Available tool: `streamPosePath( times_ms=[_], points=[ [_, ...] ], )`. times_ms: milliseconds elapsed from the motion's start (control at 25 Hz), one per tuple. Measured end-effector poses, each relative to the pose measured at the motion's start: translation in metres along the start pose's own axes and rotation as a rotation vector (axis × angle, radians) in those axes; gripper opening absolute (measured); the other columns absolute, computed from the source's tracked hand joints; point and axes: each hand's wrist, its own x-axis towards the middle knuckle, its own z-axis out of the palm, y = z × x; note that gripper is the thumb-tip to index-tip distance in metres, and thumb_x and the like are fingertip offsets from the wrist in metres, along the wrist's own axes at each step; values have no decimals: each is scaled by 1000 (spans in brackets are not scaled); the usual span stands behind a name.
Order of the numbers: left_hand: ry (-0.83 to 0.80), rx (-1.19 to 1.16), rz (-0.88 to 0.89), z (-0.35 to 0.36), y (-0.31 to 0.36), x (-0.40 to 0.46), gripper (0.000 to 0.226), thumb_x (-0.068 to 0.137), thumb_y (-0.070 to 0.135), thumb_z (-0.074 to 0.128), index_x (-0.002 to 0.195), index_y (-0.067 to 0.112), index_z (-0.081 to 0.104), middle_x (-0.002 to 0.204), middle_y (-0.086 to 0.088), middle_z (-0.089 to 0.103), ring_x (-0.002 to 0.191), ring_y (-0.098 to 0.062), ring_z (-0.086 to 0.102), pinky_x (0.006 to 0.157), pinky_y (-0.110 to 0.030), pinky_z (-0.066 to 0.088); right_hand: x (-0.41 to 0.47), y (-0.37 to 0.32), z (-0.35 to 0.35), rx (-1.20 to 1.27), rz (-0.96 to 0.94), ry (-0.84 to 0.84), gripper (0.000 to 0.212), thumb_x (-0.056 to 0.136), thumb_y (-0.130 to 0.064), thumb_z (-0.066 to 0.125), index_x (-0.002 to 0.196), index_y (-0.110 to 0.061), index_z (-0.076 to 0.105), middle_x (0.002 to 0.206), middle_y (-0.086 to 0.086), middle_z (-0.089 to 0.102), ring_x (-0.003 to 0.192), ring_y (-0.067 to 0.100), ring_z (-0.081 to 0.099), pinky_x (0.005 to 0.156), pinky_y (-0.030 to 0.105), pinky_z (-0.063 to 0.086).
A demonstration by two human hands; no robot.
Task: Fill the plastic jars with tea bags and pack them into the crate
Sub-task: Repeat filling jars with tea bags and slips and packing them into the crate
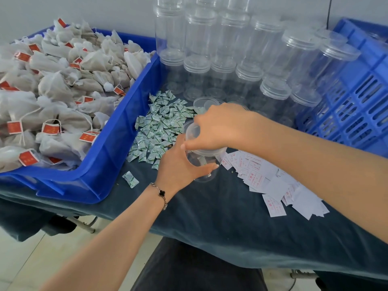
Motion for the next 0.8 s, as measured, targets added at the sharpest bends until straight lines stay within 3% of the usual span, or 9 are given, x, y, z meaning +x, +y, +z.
streamPosePath(
  times_ms=[40, 120, 200, 320, 480, 600, 680, 720, 800],
  points=[
    [-1, 6, 3, 0, 0, -1, 79, 50, 66, 77, 111, 31, 41, 78, 24, 52, 68, 2, 54, 56, -11, 39, 1, 2, -4, 59, -68, -74, 58, 78, -61, 56, 128, -33, 48, 91, -3, 51, 79, 17, 50, 55, 27, 33],
    [-3, -8, 15, 0, -1, -1, 77, 48, 70, 73, 107, 37, 36, 77, 23, 55, 68, 4, 56, 56, -9, 40, 1, 7, -15, 150, -222, -187, 83, 68, -45, 74, 137, -48, 28, 132, -1, 40, 120, 23, 38, 79, 38, 43],
    [-13, -47, 14, 2, -2, 0, 80, 48, 67, 74, 110, 29, 42, 86, 17, 60, 76, 1, 59, 67, -18, 49, -2, 6, -17, 204, -220, -175, 93, 68, -69, 63, 142, -53, 10, 157, -4, 7, 143, 31, 6, 102, 55, 28],
    [-36, -58, -22, 1, -2, 0, 77, 47, 64, 77, 107, 31, 42, 90, 24, 56, 81, 5, 56, 69, -22, 51, 0, -6, 1, 29, 13, -119, 93, 73, -87, 23, 149, -38, 1, 152, 13, 26, 129, 40, 39, 90, 48, 40],
    [-42, -24, 3, -3, 1, -1, 81, 46, 70, 73, 109, 36, 36, 82, 25, 55, 74, 4, 54, 59, -11, 39, 5, -5, -7, 34, -49, -239, 80, 82, -58, 54, 146, -32, 13, 105, 6, 53, 86, 25, 54, 70, 37, 40],
    [-41, 5, 0, -2, 0, 0, 82, 45, 76, 65, 108, 36, 32, 82, 23, 54, 74, 3, 55, 60, -11, 39, 0, 11, -25, 149, -209, -285, 102, 65, -57, 75, 142, -50, 8, 147, 7, 24, 128, 34, 36, 97, 47, 39],
    [-39, -28, -2, 0, -1, 0, 77, 47, 72, 70, 105, 35, 37, 86, 25, 53, 80, 9, 55, 63, -10, 43, -4, 10, -20, 199, -141, -212, 105, 63, -83, 52, 144, -50, -7, 158, 6, -3, 142, 40, 14, 106, 56, 25],
    [-39, -64, 0, 1, -3, 0, 75, 48, 67, 75, 106, 33, 42, 88, 27, 53, 83, 13, 55, 64, -8, 43, -3, 6, -12, 172, -87, -147, 101, 67, -87, 39, 146, -46, -9, 158, 10, -1, 140, 42, 18, 104, 56, 28],
    [-34, -95, -2, 2, -5, 1, 73, 50, 58, 83, 107, 27, 48, 87, 27, 54, 82, 11, 56, 65, -10, 46, -1, -3, 3, 56, -36, -14, 88, 77, -82, 33, 149, -35, 12, 140, 18, 39, 111, 37, 50, 76, 40, 44]
  ],
)
